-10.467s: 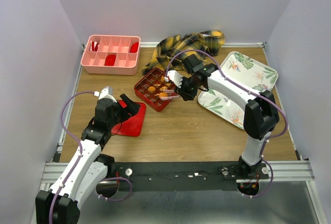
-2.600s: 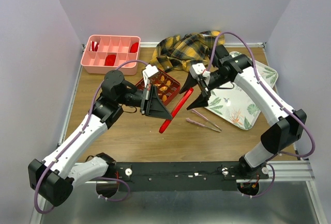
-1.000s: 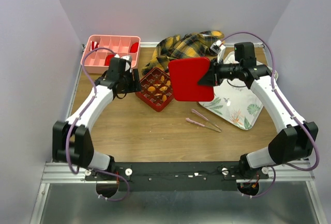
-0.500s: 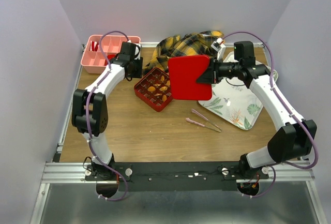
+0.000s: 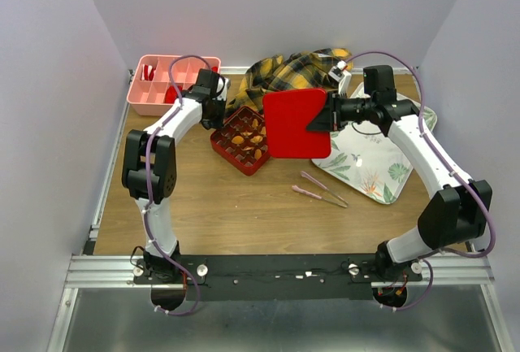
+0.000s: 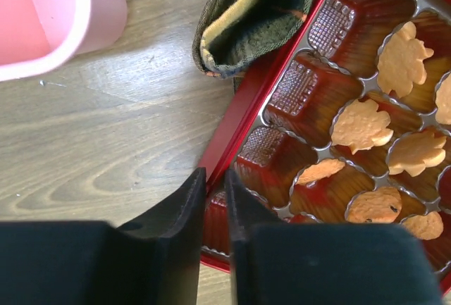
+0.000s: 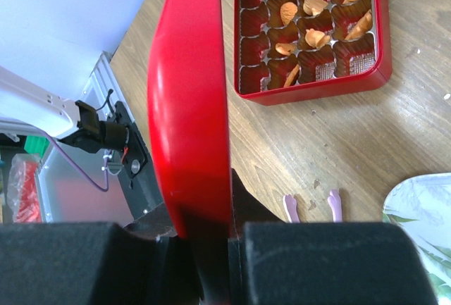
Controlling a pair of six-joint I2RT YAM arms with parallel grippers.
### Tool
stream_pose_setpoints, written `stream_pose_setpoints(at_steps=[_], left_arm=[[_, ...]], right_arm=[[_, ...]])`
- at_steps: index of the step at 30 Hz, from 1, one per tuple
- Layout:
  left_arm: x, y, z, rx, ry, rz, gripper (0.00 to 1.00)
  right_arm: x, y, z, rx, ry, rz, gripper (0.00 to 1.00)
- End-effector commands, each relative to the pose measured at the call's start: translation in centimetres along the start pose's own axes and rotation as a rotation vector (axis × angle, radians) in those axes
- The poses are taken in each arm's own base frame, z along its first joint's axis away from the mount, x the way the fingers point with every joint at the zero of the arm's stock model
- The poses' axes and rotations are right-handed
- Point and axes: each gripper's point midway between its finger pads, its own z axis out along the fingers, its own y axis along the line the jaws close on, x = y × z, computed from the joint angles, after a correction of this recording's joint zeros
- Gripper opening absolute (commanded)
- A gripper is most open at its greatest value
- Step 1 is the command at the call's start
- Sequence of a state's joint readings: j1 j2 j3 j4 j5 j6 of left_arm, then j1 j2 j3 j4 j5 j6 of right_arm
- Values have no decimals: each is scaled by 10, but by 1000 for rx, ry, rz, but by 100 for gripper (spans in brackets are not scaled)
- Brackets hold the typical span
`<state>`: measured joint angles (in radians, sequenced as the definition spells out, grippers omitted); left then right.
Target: Pack the cookies
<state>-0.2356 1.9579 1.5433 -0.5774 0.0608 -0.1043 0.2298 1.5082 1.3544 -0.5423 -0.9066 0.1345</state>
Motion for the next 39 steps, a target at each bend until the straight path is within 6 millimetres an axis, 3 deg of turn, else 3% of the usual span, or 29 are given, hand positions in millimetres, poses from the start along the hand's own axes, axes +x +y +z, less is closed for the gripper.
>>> stream_pose_setpoints(at_steps=[1,5,8,9,10,12,13,15,16,19,26,29,32,33,36,39], left_arm=[[18,-7,-1,45,39,-13,22],[28,-6,-14,33,38,-31,11],[45,-8,-21,38,53,-69,8],[43,-11,-32,50,27,-82,8],[58,-13,-31,55,46,-104,7],[62,-22,-47,93,14,-157,7],[79,-24,-45,100,35,-172,7],[85,-32,-57,127,16,-217,7],[100,-35,-55,130,35,-224,7],[117,-42,-61,142,42,-255,6],[139,-56,-70,169,39,-348,9],[141,-60,-77,189,17,-407,19],[143,-62,-86,198,-11,-461,36],[139,-61,-93,199,-42,-473,46],[134,-50,-109,153,-112,-506,65],[133,-25,-129,38,-165,-526,79]], right_arm=[[-5,5,4,-45,-4,-4,0],[-4,4,4,-48,-1,8,0],[-2,3,6,-55,2,25,0],[-1,4,8,-64,5,40,0],[0,3,9,-68,8,52,0],[1,5,12,-91,9,80,0],[2,4,14,-99,15,99,1],[4,9,21,-133,26,131,0],[5,9,24,-139,31,143,1],[11,16,37,-185,63,190,0],[31,30,71,-286,143,293,1],[46,26,80,-305,170,381,1],[52,22,84,-308,178,430,1],[55,21,85,-306,185,450,1],[59,18,89,-307,194,479,1],[65,19,98,-317,218,490,0]])
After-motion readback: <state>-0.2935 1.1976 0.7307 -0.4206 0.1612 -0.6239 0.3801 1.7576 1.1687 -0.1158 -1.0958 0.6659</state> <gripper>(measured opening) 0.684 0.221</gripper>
